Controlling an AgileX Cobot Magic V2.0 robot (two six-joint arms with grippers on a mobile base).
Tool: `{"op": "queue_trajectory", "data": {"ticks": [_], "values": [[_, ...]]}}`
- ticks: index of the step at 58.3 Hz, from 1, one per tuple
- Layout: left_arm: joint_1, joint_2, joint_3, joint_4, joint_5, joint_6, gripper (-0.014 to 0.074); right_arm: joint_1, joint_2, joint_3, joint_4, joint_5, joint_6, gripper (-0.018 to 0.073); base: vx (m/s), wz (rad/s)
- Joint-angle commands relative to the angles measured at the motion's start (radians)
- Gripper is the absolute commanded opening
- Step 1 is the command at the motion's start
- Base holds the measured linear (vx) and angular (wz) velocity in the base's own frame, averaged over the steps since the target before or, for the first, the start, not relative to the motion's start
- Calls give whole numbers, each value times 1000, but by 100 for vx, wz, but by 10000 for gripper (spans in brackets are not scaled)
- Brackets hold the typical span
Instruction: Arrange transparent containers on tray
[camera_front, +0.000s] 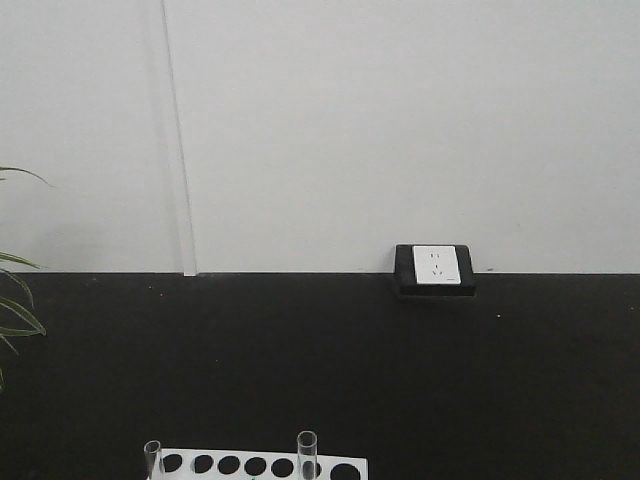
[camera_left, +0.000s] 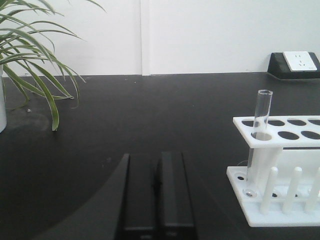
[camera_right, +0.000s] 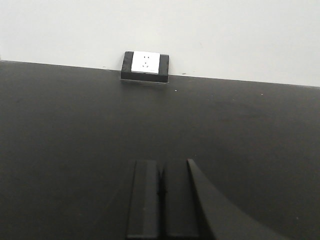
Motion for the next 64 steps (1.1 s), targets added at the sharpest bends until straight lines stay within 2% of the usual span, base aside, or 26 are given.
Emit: {"op": "queue_trajectory", "data": {"ticks": [1,51,64], "values": [[2,-11,34,-6,-81,-1,-8,0,17,8,-10,-87,-2,-11,0,0],[2,-11,34,7,-97,0,-8,0,17,8,-10,-87,-2,-11,0,0],[2,-11,33,12,-115,-3,-8,0,17,8,16,-175,6,-11,0,0]]}}
